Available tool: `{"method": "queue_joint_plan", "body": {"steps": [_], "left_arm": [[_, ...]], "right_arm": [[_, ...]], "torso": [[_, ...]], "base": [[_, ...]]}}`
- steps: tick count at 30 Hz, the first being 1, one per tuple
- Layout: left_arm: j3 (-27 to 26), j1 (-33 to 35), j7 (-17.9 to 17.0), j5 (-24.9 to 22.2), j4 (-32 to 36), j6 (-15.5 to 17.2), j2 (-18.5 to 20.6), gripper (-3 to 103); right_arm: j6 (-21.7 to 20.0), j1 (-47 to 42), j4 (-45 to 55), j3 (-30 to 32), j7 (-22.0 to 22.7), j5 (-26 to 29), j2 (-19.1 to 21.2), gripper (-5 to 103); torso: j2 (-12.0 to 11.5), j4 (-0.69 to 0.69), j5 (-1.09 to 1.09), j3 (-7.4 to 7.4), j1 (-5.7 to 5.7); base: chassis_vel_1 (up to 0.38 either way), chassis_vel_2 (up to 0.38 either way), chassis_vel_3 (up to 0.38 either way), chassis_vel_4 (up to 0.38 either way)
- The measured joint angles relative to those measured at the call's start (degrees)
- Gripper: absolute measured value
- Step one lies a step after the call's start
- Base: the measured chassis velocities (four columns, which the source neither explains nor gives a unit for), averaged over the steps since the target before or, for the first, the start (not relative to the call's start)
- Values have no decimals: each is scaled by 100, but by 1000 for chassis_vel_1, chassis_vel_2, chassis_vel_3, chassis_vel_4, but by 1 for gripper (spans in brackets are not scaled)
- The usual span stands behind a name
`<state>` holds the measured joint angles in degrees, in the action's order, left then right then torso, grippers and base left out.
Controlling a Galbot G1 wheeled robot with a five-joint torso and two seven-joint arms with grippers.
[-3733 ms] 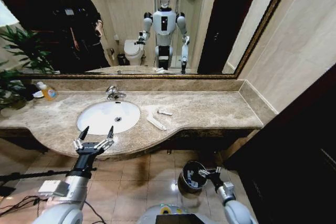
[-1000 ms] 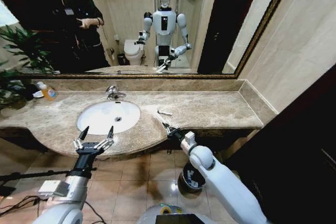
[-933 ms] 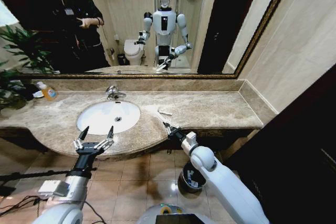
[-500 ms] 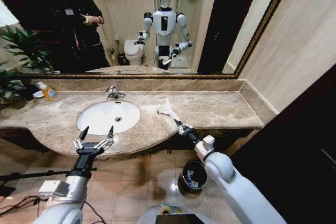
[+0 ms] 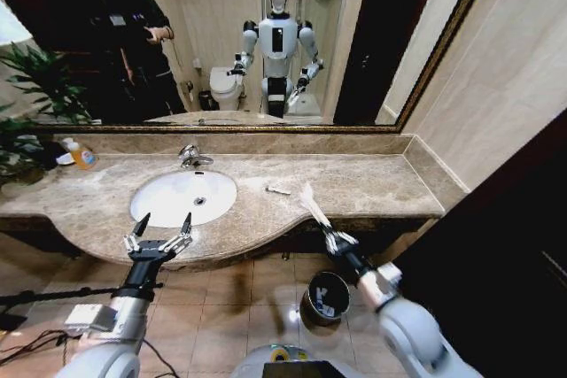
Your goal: Pick up the trash from the sink and place it in the trash bin.
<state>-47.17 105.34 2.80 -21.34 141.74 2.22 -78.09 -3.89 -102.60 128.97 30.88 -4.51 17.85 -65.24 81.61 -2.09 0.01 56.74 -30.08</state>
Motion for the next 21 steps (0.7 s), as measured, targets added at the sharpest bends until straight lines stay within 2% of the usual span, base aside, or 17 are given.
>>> {"method": "queue_joint_plan", "body": {"steps": [2,3,4,8,10,14,15,18,21], "left_arm": [[0,0,1,0,0,0,0,100],[0,0,1,0,0,0,0,100],[0,0,1,0,0,0,0,100],[0,0,0,0,0,0,0,100],[0,0,0,0,0,0,0,100],[0,0,0,0,0,0,0,100],[0,0,0,0,0,0,0,100],[0,0,1,0,0,0,0,100],[0,0,0,0,0,0,0,100]], "right_arm": [[382,-350,-167,238,-170,-16,-30,0],[806,-638,-360,419,-367,-100,-50,0],[806,-638,-360,419,-367,-100,-50,0],[1302,-836,-843,415,-507,-372,-152,0],[1334,-810,-955,380,-512,-437,-190,0],[1426,-348,-2094,144,-551,-859,-461,0],[1426,-348,-2094,144,-551,-859,-461,0],[1338,124,-3118,45,-541,-923,-585,0],[1248,378,-3569,11,-540,-920,-620,0]], "torso": [[0,-1,0,0,0],[0,0,-1,0,0],[0,0,-1,0,0],[0,-1,-1,0,-1],[0,-1,-1,0,-1],[-1,-2,0,1,-1],[-1,-2,0,1,-1],[-1,-1,0,1,-1],[-1,-1,-1,1,-1]], "base": [[0,0,0,0],[0,0,0,0],[0,0,0,0],[0,0,0,0],[0,0,0,0],[0,0,0,0],[0,0,0,0],[0,0,0,0],[0,0,0,0]]}}
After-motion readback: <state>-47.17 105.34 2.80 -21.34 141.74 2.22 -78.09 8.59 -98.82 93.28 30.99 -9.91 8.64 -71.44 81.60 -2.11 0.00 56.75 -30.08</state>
